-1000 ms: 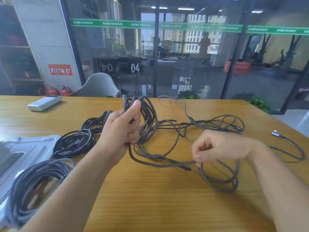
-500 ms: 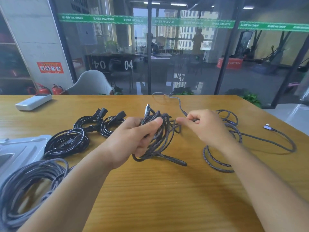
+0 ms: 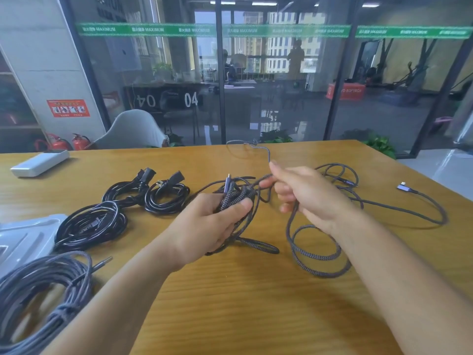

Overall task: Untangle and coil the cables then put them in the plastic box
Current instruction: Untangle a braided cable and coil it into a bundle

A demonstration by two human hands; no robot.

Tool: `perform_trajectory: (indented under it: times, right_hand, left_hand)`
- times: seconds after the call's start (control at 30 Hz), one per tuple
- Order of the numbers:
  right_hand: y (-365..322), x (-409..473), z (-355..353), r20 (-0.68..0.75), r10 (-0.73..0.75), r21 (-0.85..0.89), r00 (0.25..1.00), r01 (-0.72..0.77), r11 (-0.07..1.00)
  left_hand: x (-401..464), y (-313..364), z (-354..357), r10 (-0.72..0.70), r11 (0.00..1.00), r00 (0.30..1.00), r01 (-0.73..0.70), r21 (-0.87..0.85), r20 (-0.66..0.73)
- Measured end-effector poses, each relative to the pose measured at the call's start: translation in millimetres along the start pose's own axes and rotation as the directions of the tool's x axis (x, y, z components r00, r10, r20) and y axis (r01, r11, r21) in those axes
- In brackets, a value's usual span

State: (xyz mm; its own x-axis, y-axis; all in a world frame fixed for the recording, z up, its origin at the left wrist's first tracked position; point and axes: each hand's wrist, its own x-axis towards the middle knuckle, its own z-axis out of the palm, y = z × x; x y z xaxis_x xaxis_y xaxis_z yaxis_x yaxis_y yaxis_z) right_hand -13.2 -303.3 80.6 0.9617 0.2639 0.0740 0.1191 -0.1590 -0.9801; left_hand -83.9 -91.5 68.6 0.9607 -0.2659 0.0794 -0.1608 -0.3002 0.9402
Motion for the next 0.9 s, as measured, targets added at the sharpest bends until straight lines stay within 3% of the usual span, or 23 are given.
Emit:
perform_trajectory:
  times: [0.07, 0.17, 0.2, 0.27, 0.33, 0.43, 0.6, 0.67, 0.73, 0.8, 0.9]
  right_hand:
    - [-7, -5, 4, 0.103, -0.006, 0.221, 0.995, -0.017, 0.975]
    - [-13, -12, 19, 0.103, -0.076, 0.230, 0.992, 0.051, 0.972]
    - [-12, -15, 24, 0.072, -0.123, 0.142, 0.990, 0.112, 0.983]
    - [-10, -20, 31, 0.016, -0.287, -0.211, 0.958, 0.284, 0.935]
    - [-6, -24, 37, 0.047, -0.457, -0.538, 0.888, 0.407, 0.738]
    - [-3, -28, 47, 0.110, -0.570, -0.651, 0.814, 0.493, 0.577]
    - [-5, -28, 54, 0.128, -0.646, -0.767, 0.752, 0.488, 0.417]
    - [-7, -34, 56, 0.132, -0.638, -0.714, 0.758, 0.519, 0.470]
    - [-9, -40, 58, 0.159, -0.544, -0.494, 0.824, 0.543, 0.679]
    - [-10, -42, 61, 0.259, -0.406, -0.249, 0.876, 0.467, 0.849]
    - [-7, -39, 64, 0.367, -0.286, -0.125, 0.885, 0.351, 0.928]
  left_hand:
    - [3, -3, 1, 0.012, 0.999, 0.998, -0.010, 0.039, -0.058]
    - [7, -8, 6, 0.062, 0.993, 0.992, -0.050, 0.105, -0.110]
    - [8, -9, 9, 0.073, 0.991, 0.990, -0.059, 0.118, -0.121]
    - [9, -10, 13, 0.084, 0.990, 0.985, -0.066, 0.124, -0.151]
    - [8, -8, 16, 0.066, 0.998, 0.982, -0.061, 0.031, -0.175]
    - [5, -1, 15, 0.020, 0.986, 0.982, -0.050, -0.157, -0.189]
    - [2, 4, 20, 0.040, 0.976, 0.973, -0.087, -0.199, -0.227]
    - [3, 5, 18, 0.043, 0.962, 0.962, -0.113, -0.248, -0.271]
    - [5, 4, 9, 0.019, 0.942, 0.947, -0.125, -0.310, -0.321]
    - [5, 2, 0, 0.002, 0.929, 0.935, -0.132, -0.345, -0.353]
    - [3, 3, -5, -0.001, 0.931, 0.933, -0.131, -0.341, -0.360]
